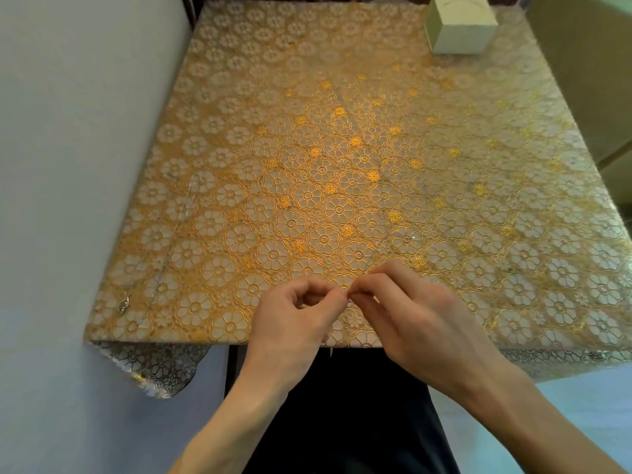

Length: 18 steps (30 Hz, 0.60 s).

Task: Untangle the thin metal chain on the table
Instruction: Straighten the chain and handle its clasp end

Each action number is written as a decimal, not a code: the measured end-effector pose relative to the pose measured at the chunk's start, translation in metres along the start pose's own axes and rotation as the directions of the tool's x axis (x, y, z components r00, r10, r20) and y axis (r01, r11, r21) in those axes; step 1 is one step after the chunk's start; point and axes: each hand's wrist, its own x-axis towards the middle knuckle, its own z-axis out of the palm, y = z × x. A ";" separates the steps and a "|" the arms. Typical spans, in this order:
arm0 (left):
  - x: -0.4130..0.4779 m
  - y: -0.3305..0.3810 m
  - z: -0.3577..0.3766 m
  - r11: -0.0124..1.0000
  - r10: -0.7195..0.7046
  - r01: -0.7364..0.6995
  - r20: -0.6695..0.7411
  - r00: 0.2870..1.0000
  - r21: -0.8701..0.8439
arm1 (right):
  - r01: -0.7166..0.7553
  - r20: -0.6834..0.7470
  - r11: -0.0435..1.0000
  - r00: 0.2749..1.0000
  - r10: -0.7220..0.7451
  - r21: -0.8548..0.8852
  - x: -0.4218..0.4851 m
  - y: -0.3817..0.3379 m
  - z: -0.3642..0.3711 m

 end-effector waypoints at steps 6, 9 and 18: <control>0.007 0.007 -0.003 1.000 -0.003 0.002 0.047 0.999 0.011 | -0.015 0.026 0.986 0.999 0.020 -0.164 0.007 0.001 0.006; 0.009 0.011 -0.005 1.000 0.017 -0.016 0.054 0.998 -0.009 | -0.024 -0.001 0.992 1.000 0.024 -0.123 0.009 0.004 0.010; 0.016 0.012 -0.011 0.978 0.143 -0.154 0.086 0.986 0.143 | -0.080 -0.014 0.997 0.997 0.080 -0.012 0.021 0.010 0.017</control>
